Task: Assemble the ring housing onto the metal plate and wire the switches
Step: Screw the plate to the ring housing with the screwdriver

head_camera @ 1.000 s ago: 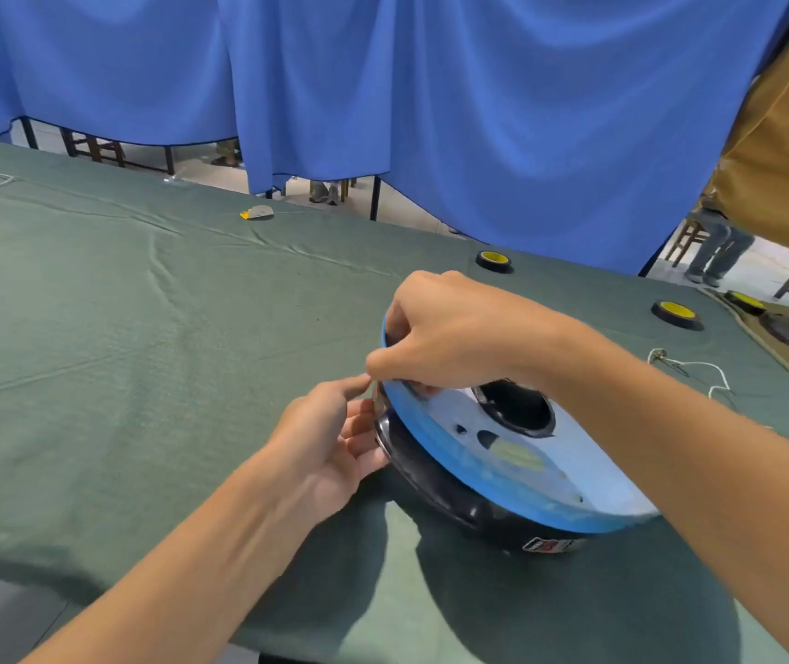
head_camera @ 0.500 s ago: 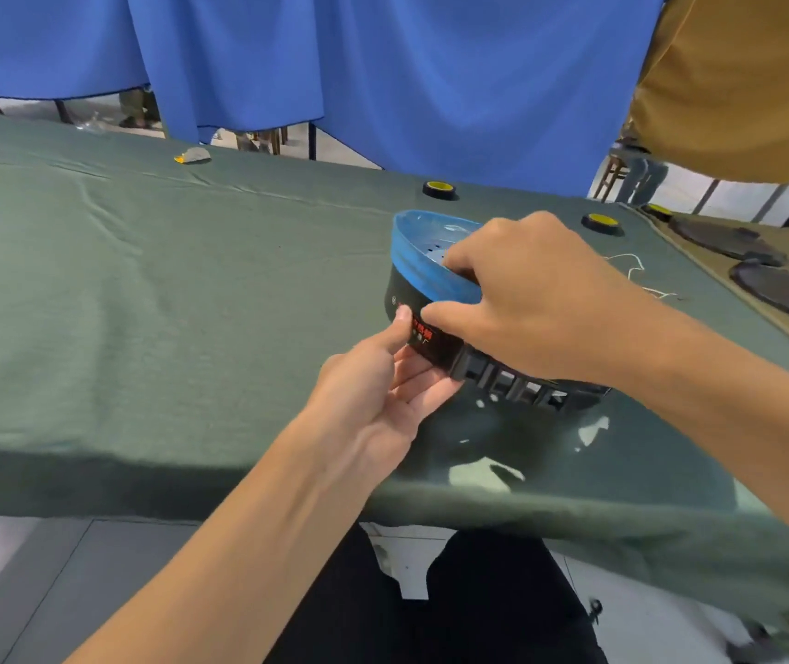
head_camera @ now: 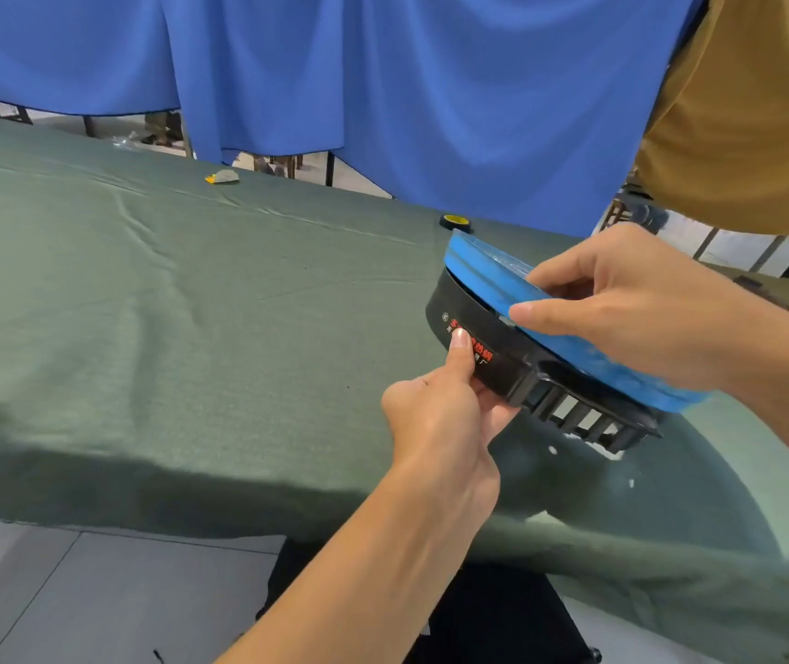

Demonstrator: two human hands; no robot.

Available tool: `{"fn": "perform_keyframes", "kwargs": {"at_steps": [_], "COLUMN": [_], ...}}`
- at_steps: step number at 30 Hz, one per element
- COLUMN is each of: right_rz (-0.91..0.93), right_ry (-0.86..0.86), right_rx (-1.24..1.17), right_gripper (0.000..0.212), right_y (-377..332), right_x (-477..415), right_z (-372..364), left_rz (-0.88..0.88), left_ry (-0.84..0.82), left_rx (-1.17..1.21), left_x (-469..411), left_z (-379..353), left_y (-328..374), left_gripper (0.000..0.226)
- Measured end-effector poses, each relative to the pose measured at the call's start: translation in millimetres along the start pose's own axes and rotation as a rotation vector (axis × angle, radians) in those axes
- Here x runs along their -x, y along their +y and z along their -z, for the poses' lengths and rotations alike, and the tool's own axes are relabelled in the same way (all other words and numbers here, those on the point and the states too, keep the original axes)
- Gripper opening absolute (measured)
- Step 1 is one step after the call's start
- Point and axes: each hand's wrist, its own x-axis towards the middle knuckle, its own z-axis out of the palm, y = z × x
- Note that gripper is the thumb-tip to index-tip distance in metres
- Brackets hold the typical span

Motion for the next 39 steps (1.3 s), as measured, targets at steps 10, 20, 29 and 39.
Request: {"fn": "perform_keyframes", "kwargs": {"at_steps": [10, 20, 29, 39], "right_rz": [-0.033, -0.042, 0.059, 0.09], "right_ry": [-0.041, -0.099, -0.12, -0.161], "right_rx": [-0.182, -0.191, -0.157, -0.043], "right_gripper": [0.032, 0.018, 0.019, 0.042], "right_y": [12.1, 8.2, 16.0, 28.3], "right_x": [-4.1, -4.1, -10.4, -76.9], "right_z": [7.2, -0.5, -13.1, -39.4], "left_rz": [-0.021, -0.008, 0.042, 0.289], "left_ry": [-0.03, 0.0, 0.061, 0.001], "left_rx": [0.0, -0.029, -0.085, -0.487], "left_x": [-3.7, -3.3, -13.6, -68.0], "left_z": [-3.9, 4.5, 10.1, 15.6], "left_y": [0.7, -2.4, 8.2, 71.5], "left_gripper": [0.025, 0.028, 0.024, 0.08]}}
